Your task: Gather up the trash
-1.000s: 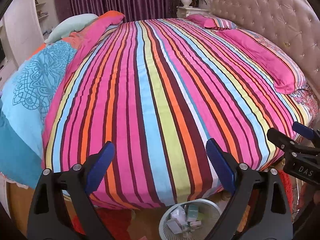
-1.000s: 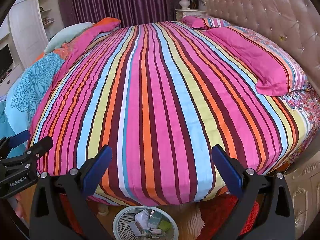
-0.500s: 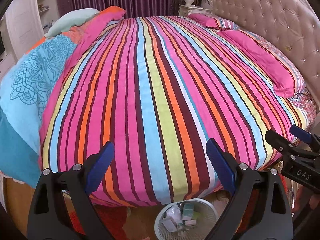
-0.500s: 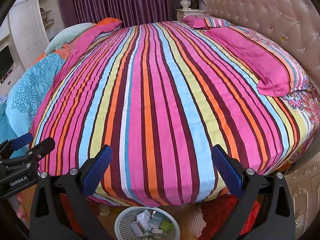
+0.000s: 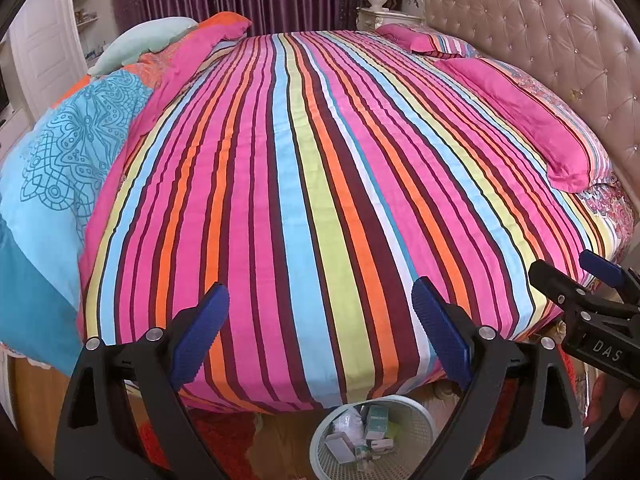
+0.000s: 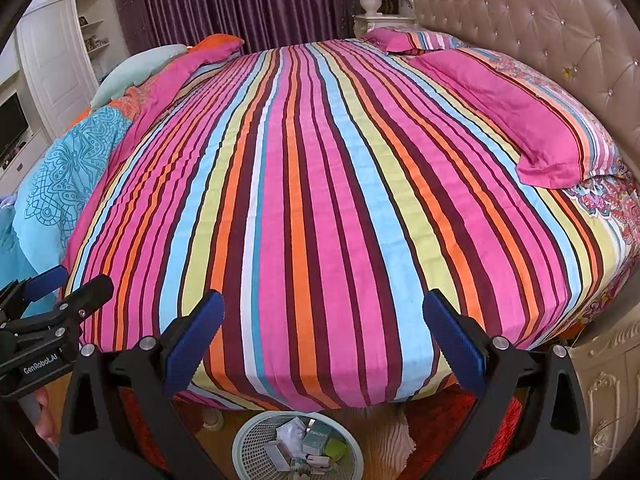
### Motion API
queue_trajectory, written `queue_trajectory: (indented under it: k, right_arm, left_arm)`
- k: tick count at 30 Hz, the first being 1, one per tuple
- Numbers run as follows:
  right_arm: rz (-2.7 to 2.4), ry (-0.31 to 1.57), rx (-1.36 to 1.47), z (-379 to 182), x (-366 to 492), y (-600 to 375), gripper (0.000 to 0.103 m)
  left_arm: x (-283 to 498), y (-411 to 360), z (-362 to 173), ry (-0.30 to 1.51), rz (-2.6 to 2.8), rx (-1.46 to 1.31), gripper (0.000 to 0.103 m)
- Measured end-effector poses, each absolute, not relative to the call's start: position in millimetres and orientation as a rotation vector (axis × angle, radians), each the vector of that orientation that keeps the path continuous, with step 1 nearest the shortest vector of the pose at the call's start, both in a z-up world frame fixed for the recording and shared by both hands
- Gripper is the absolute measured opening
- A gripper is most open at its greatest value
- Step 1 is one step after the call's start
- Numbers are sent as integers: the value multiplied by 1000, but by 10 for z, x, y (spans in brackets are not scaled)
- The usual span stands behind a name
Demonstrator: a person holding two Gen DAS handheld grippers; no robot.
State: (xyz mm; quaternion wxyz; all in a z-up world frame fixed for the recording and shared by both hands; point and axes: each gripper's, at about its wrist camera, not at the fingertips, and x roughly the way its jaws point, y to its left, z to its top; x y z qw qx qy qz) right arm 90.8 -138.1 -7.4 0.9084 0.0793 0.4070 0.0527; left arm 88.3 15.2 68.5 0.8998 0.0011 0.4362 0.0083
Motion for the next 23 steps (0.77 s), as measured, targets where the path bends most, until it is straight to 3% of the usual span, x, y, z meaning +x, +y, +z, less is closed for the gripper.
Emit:
queue_trajectory:
  k: [23]
  right_arm:
    - [120, 857, 171, -114, 920, -1360, 95]
  left_arm:
    - [893, 131, 668, 907, 43, 26, 90]
